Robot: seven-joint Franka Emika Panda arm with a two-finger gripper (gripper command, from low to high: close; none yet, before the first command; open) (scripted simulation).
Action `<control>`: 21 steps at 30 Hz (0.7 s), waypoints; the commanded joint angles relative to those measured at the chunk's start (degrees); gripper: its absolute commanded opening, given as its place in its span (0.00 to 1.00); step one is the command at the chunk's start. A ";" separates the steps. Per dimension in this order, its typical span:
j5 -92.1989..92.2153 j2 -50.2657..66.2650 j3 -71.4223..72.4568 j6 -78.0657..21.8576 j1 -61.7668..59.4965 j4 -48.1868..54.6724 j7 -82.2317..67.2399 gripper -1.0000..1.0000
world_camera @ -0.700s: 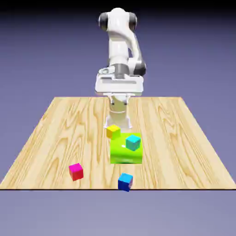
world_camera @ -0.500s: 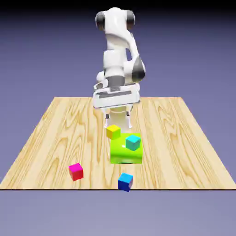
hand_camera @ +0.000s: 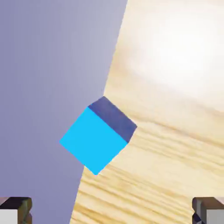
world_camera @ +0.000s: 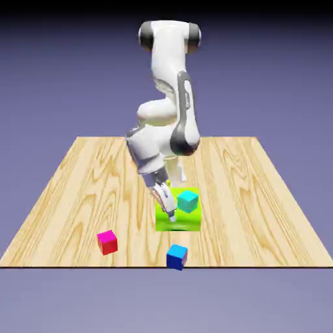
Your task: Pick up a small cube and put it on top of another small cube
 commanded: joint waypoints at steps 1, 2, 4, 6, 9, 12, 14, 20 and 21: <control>2.50 1.98 -1.53 -1.30 1.42 0.96 1.69 0.50; 4.99 3.96 -3.06 -2.59 2.85 1.91 3.39 0.50; 9.97 7.92 -6.11 -5.19 5.69 3.82 6.77 0.50; 14.95 11.88 -9.17 -7.78 8.53 5.73 10.16 0.50; 22.43 17.82 -13.75 -11.67 12.80 8.59 15.24 0.50; 25.60 20.74 -12.92 -12.19 12.63 10.05 14.94 0.50; 29.82 24.89 -9.95 -12.12 11.08 12.16 12.91 0.50; 29.59 24.66 -10.12 -12.13 11.16 12.04 13.02 0.00; 27.48 22.58 -11.60 -12.16 11.94 10.99 14.04 0.00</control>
